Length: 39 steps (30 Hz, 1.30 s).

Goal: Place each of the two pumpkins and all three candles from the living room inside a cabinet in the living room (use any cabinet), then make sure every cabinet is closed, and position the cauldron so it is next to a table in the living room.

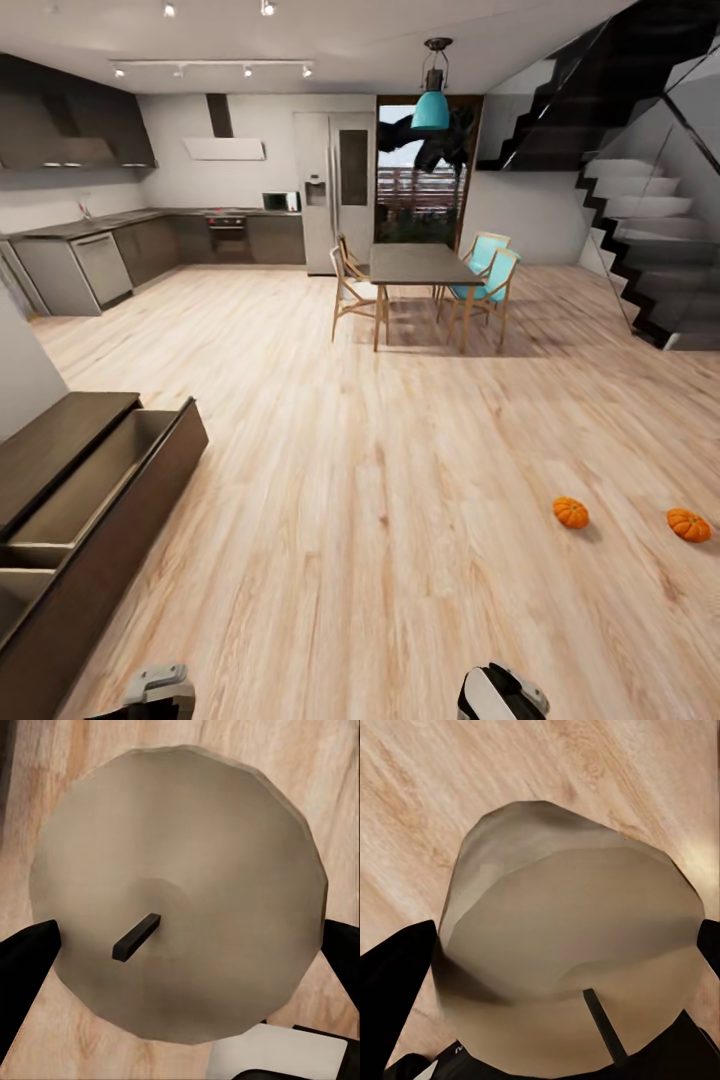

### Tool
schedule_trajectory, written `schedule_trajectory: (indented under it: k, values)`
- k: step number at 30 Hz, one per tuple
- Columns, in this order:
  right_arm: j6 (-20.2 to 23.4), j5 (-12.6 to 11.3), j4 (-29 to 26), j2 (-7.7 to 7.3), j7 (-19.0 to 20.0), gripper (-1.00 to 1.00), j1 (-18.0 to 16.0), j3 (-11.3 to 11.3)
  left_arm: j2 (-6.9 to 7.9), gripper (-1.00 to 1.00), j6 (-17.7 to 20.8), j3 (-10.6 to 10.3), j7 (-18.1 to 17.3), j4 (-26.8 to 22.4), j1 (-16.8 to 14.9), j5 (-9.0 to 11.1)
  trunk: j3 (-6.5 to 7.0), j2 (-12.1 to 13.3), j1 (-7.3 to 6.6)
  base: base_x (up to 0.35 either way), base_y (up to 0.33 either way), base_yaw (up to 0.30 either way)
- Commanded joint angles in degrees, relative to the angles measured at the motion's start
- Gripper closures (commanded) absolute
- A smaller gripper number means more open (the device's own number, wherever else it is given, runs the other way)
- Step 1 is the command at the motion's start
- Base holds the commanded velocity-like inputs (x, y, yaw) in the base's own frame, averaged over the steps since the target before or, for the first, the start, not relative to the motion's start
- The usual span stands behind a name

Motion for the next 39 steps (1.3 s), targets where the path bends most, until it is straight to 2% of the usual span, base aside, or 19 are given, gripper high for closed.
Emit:
schedule_trajectory:
  k: [1, 9, 16, 26, 39]
  values:
    - [-0.1, 0.0, 0.0, 0.0, 0.0, 1.0, 0.0, 0.0, 0.0, 1.0, 0.0, 0.0, 0.0, 0.0, 0.0, 0.0, 0.0, 0.0, 0.0, 0.326, 0.0, -0.265]
    - [-0.4, 0.2, 0.0, 0.03, 0.0, 1.0, 0.0, 0.1, 0.0, 1.0, 0.0, 0.0, 0.0, 0.0, 0.0, 0.0, 0.0, 0.0, 0.0, 0.326, 0.0, -0.047]
    - [-0.7, 0.6, -0.1, 0.01, 0.0, 1.0, 0.0, 0.1, -0.04, 1.0, -2.3, 0.1, 0.0, 0.0, 0.0, 0.0, 0.0, 0.0, 0.0, 0.326, 0.0, -0.001]
    - [-2.5, 0.7, -0.1, 0.03, 0.0, 1.0, 0.0, 0.3, -0.07, 1.0, -2.5, 0.1, 0.0, 0.0, 0.0, 0.0, 0.0, 0.0, 0.0, 0.326, 0.0, 0.0]
    - [-2.7, 0.5, 0.0, 0.11, 0.0, 1.0, 0.0, 0.2, -0.07, 1.0, -2.5, 0.1, 0.0, 0.0, 0.0, 0.0, 0.0, 0.0, 0.0, 0.326, 0.0, 0.0]
